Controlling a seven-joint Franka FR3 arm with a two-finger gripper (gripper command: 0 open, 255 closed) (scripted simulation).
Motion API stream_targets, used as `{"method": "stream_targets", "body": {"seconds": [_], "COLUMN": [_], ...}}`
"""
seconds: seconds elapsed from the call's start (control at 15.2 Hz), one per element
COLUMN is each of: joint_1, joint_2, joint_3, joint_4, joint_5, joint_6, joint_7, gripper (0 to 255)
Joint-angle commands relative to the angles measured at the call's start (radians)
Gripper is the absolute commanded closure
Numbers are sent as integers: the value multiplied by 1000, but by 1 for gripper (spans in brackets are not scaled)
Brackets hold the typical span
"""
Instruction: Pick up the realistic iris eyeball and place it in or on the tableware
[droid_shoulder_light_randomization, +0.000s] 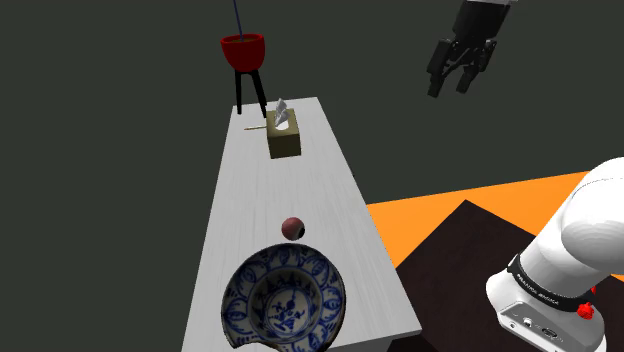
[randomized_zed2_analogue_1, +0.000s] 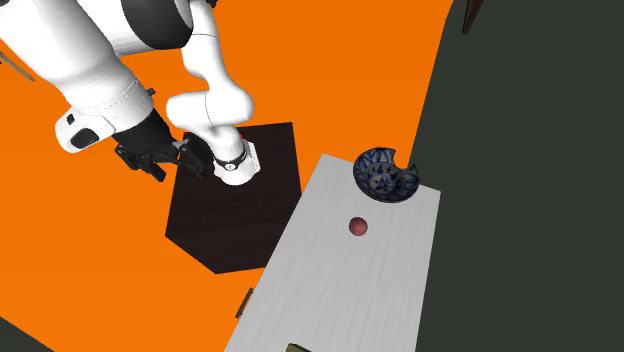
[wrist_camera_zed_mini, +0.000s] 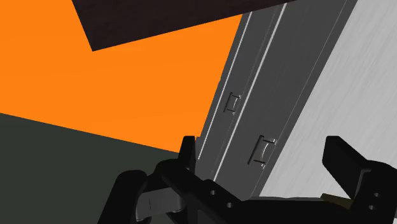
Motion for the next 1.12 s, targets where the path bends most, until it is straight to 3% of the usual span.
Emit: {"method": "stream_targets", "body": {"seconds": [0.0,0.53,1.06], "joint_1": [0,66,124], "joint_2": [0,78,234], "joint_3": [0,158,315], "joint_4": [0,-59,-43], "joint_5": [0,108,192], "joint_6": [0,130,274], "joint_7": [0,156,306], "gripper": [0,0,0]}}
